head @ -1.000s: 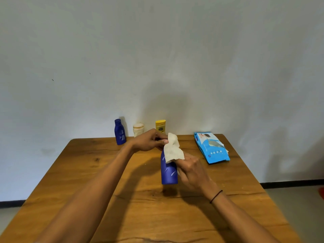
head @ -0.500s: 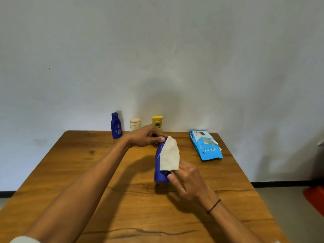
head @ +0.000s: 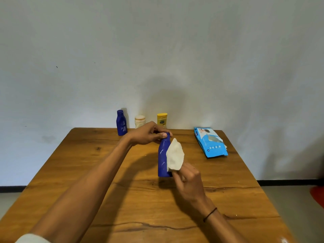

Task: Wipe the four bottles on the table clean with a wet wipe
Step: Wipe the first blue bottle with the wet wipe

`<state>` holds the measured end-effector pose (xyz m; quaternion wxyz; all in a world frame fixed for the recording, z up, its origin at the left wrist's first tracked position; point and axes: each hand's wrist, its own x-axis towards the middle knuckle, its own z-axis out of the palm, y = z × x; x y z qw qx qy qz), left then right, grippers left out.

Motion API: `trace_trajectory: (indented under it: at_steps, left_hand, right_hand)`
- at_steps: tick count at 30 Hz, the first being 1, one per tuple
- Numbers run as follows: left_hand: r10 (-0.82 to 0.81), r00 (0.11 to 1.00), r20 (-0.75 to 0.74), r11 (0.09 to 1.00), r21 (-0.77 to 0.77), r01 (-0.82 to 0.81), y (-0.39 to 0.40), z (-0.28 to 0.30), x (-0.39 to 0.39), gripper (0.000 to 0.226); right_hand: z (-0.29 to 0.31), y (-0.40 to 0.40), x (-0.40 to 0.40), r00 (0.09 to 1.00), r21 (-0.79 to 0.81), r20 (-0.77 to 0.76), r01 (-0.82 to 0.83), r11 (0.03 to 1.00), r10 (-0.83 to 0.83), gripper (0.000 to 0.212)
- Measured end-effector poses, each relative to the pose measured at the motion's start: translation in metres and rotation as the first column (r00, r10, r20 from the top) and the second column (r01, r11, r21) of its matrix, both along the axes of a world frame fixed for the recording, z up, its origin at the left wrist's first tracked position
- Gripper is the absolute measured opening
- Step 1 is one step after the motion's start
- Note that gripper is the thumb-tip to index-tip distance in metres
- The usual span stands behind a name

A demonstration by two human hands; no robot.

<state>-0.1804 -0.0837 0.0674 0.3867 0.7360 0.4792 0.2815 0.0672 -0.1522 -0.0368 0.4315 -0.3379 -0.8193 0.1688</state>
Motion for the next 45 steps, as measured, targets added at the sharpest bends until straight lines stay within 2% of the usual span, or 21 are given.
trace_trajectory:
  at_steps: [4, 7, 11, 14, 17, 20, 23, 27, 29, 31, 32, 34, 36, 38, 40, 42, 45]
  left_hand:
    - [-0.006, 1.000, 0.003, 1.000, 0.006, 0.006, -0.001, -0.005, 0.002, 0.031]
    - [-0.018, 1.000, 0.018, 1.000, 0.010, 0.018, -0.003, -0.002, 0.011, 0.031]
    - [-0.033, 0.999, 0.038, 0.999, 0.007, 0.033, -0.002, 0.001, 0.019, 0.033]
    - [-0.015, 1.000, 0.006, 1.000, 0.027, 0.015, 0.000, 0.003, 0.023, 0.039]
    - [-0.008, 1.000, 0.002, 0.998, 0.062, 0.008, 0.000, 0.007, 0.023, 0.040]
    - [-0.008, 0.999, 0.032, 0.998, 0.065, 0.006, -0.003, 0.006, 0.017, 0.039]
    - [-0.006, 0.999, 0.052, 0.999, 0.054, 0.003, -0.006, 0.000, 0.012, 0.035]
    - [-0.007, 0.999, 0.040, 0.998, 0.067, 0.004, -0.005, -0.002, 0.022, 0.033]
    - [0.002, 0.999, 0.032, 0.997, 0.075, -0.005, -0.005, 0.000, 0.023, 0.033]
    - [0.019, 0.999, 0.032, 0.995, 0.093, -0.022, -0.004, 0.003, 0.019, 0.034]
    - [0.027, 0.999, 0.041, 0.995, 0.095, -0.031, -0.005, 0.004, 0.015, 0.035]
    - [0.029, 0.998, 0.057, 0.996, 0.080, -0.034, -0.006, 0.008, 0.008, 0.038]
    - [0.026, 0.998, 0.057, 0.997, 0.075, -0.031, -0.006, 0.008, 0.004, 0.038]
    - [0.048, 0.996, 0.072, 0.996, 0.077, -0.053, -0.006, 0.005, 0.002, 0.036]
    - [0.068, 0.993, 0.095, 0.994, 0.077, -0.075, -0.006, 0.001, 0.003, 0.035]
    - [0.066, 0.991, 0.114, 0.995, 0.065, -0.074, -0.007, -0.001, 0.006, 0.035]
    - [0.055, 0.989, 0.134, 0.996, 0.066, -0.064, -0.008, 0.000, 0.012, 0.038]
  right_hand:
    - [-0.001, -0.001, -0.004, 0.987, -0.027, -0.137, 0.080, 0.996, -0.083, 0.030]
    - [0.013, 0.005, -0.013, 0.959, -0.158, -0.225, 0.139, 0.978, -0.173, 0.033]
    - [0.040, 0.020, -0.023, 0.912, -0.468, -0.325, 0.074, 0.881, -0.249, 0.037]
    - [0.049, 0.027, -0.028, 0.894, -0.544, -0.363, 0.025, 0.839, -0.261, 0.027]
    - [0.043, 0.023, -0.031, 0.873, -0.607, -0.410, -0.044, 0.793, -0.266, 0.029]
    - [0.032, 0.020, -0.027, 0.896, -0.627, -0.407, -0.132, 0.768, -0.177, 0.024]
    - [0.027, 0.017, -0.024, 0.923, -0.626, -0.350, -0.106, 0.773, -0.157, 0.017]
    - [0.038, 0.019, -0.036, 0.901, -0.689, -0.312, 0.004, 0.725, -0.302, 0.043]
    - [0.043, 0.023, -0.039, 0.894, -0.716, -0.304, 0.013, 0.698, -0.328, 0.048]
    - [0.042, 0.025, -0.037, 0.916, -0.702, -0.310, -0.041, 0.711, -0.253, 0.041]
    - [0.040, 0.025, -0.035, 0.931, -0.688, -0.315, -0.091, 0.720, -0.184, 0.031]
    - [0.036, 0.022, -0.028, 0.933, -0.693, -0.356, -0.221, 0.686, -0.059, 0.016]
    - [0.033, 0.019, -0.022, 0.898, -0.728, -0.439, -0.347, 0.592, -0.012, 0.028]
    - [0.028, 0.018, -0.017, 0.887, -0.738, -0.461, -0.380, 0.558, -0.006, 0.031]
    - [0.027, 0.016, -0.018, 0.914, -0.738, -0.404, -0.309, 0.599, -0.026, 0.027]
    - [0.029, 0.014, -0.026, 0.935, -0.729, -0.338, -0.190, 0.658, -0.105, 0.039]
    - [0.033, 0.012, -0.037, 0.906, -0.727, -0.355, -0.112, 0.677, -0.231, 0.053]
